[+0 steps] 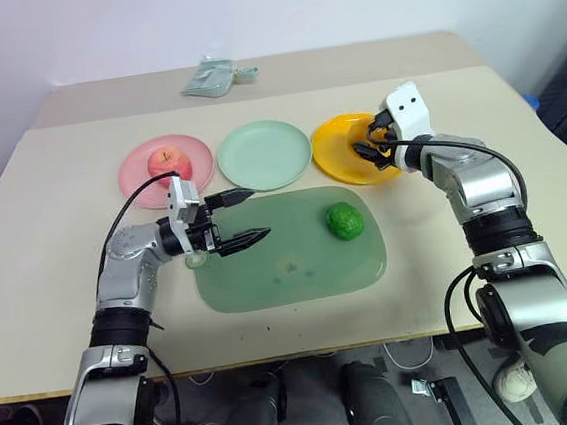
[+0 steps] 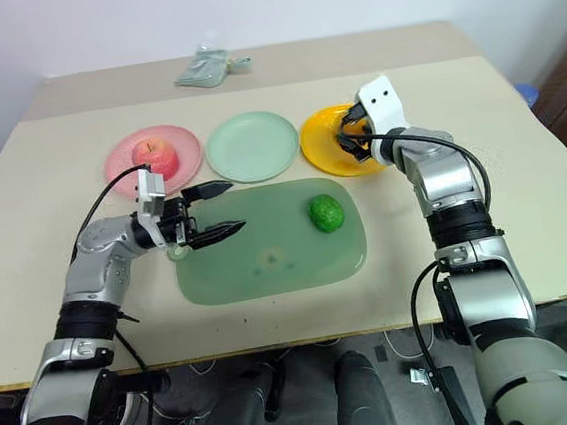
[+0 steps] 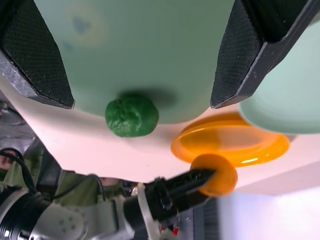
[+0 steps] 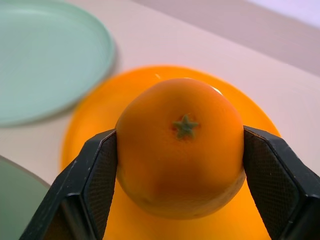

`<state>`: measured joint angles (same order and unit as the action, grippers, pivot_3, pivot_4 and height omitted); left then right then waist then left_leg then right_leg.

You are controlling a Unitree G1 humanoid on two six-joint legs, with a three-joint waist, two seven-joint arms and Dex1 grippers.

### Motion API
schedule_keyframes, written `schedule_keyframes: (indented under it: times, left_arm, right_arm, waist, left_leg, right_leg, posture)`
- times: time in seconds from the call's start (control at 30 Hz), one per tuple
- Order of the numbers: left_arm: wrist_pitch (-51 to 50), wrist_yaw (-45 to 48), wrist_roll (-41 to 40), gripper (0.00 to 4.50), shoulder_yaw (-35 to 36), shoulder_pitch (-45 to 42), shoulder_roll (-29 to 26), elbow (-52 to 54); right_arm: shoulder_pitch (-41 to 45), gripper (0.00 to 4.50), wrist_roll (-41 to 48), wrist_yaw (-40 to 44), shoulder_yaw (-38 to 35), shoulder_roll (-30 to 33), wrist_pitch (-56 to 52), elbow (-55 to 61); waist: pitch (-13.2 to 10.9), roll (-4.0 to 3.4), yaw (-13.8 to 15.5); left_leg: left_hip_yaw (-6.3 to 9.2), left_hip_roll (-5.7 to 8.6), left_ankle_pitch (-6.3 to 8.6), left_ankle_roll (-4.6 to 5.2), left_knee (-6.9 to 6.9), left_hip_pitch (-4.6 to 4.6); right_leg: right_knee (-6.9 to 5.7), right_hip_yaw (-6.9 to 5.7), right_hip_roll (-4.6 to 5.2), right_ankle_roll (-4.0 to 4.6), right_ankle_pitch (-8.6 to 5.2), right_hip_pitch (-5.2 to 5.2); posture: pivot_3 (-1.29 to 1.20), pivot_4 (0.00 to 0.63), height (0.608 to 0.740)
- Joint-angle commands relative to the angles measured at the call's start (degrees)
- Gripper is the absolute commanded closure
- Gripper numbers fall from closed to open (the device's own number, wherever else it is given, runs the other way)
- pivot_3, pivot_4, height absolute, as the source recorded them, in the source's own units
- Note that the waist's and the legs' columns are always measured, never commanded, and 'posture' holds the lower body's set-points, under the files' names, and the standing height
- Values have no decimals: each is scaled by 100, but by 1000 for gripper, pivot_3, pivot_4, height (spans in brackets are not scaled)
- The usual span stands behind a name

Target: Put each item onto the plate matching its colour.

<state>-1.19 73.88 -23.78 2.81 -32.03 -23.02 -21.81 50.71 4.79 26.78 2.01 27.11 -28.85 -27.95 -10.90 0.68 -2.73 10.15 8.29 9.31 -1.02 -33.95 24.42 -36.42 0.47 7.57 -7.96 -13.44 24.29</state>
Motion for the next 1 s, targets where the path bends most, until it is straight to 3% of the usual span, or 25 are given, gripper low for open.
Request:
schedule_keyframes:
  times: [0.03, 0.13, 0.37, 0.57, 0.8, 1.0]
  left_arm:
    - [462, -333, 96, 0, 174, -99, 20, 3]
    - [849, -498, 271, 0, 149, -96, -19, -127]
    - [858, -468, 165, 0, 61, 26, -3, 39]
    - [-50, 365, -391, 0, -8, 367, -375, 584]
    - [-511, 768, -583, 0, 54, 243, -685, 585]
    - [-608, 1133, -608, 0, 51, 139, -860, 485]
  right_arm:
    - [85, 1383, -68, -51, -90, -79, 380, -236]
    - [42, 35, -48, 101, -72, -75, 413, -390]
    - [-20, 35, 162, 463, -243, -38, 417, -43]
    - [-833, 35, 1545, 2014, -376, 340, -958, 2184]
    - [-1391, 35, 1839, 2292, -160, 969, -1756, 3535]
    - [-1583, 35, 1699, 2217, 177, 1111, -1975, 3852]
  waist:
    - [0, 0, 2]
    - [0, 0, 20]
    - [0, 0, 26]
    - [0, 0, 18]
    - [0, 0, 50]
    - [0, 0, 43]
  left_leg:
    - [-5, -1, 0, 0, 0, -2]
    - [-11, -1, 1, 1, -1, -2]
    - [-17, 0, 2, 3, -3, -2]
    - [-20, -1, 6, 10, -3, -2]
    - [-23, -2, 7, 11, -9, -2]
    - [-27, -3, 7, 11, -8, -1]
  right_leg:
    - [-2, 5, -1, 0, 0, 1]
    - [-2, 10, -1, -1, 0, 2]
    - [-2, 17, -1, -3, 2, 2]
    - [-2, 25, -2, -4, 1, 6]
    - [-1, 26, -1, -6, 0, 4]
    - [4, 28, 1, -6, 0, 5]
  posture:
    - [0, 150, 740]
    - [0, 150, 740]
    - [0, 150, 740]
    - [0, 150, 740]
    - [0, 150, 740]
    - [0, 150, 740]
